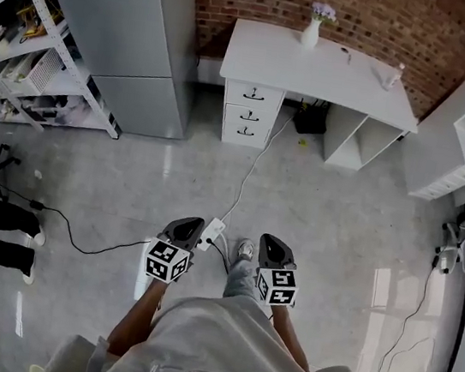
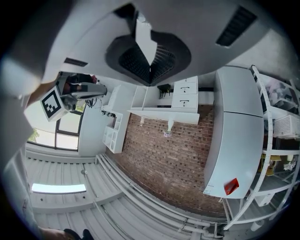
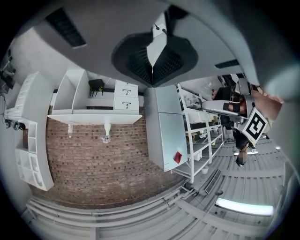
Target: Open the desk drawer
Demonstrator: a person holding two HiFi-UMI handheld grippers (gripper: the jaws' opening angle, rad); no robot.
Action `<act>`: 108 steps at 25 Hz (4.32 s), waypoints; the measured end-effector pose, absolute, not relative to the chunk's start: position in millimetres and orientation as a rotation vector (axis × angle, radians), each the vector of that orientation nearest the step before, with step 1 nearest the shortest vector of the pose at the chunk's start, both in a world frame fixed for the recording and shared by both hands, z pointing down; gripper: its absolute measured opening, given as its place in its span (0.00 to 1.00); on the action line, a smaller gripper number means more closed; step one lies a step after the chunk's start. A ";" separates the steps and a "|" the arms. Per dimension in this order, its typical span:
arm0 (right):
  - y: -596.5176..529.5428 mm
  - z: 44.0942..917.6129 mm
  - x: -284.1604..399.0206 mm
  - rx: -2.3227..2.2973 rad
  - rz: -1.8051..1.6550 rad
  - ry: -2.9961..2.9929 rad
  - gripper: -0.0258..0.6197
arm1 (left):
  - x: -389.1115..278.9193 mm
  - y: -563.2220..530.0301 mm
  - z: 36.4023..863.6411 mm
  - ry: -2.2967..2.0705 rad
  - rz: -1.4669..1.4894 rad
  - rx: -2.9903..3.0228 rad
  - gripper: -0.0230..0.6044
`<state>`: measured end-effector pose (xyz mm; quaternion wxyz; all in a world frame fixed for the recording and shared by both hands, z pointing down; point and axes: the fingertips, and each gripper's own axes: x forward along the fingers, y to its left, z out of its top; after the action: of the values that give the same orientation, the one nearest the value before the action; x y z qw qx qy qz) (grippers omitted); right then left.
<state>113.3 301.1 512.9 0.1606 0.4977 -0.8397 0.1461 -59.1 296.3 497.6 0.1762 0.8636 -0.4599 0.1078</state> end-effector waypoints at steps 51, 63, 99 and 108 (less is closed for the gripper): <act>-39.5 539.9 200.3 1.225 0.501 -2.444 0.07 | -4.6 -28.3 501.5 -1.496 0.369 2.282 0.05; -118.7 542.2 134.3 1.287 0.496 -2.380 0.07 | -60.5 -113.3 516.9 -1.386 0.359 2.316 0.05; -288.8 573.5 94.1 1.265 0.514 -2.375 0.07 | -65.1 -249.8 560.4 -1.299 0.500 2.315 0.05; -282.6 641.6 84.0 1.295 0.610 -2.260 0.07 | -72.5 -256.0 617.9 -1.198 0.513 2.306 0.05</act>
<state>84.0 -282.6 641.6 0.2312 0.4709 -0.8219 0.2219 -72.5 -256.0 617.9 0.2441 0.8442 -0.4385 0.1880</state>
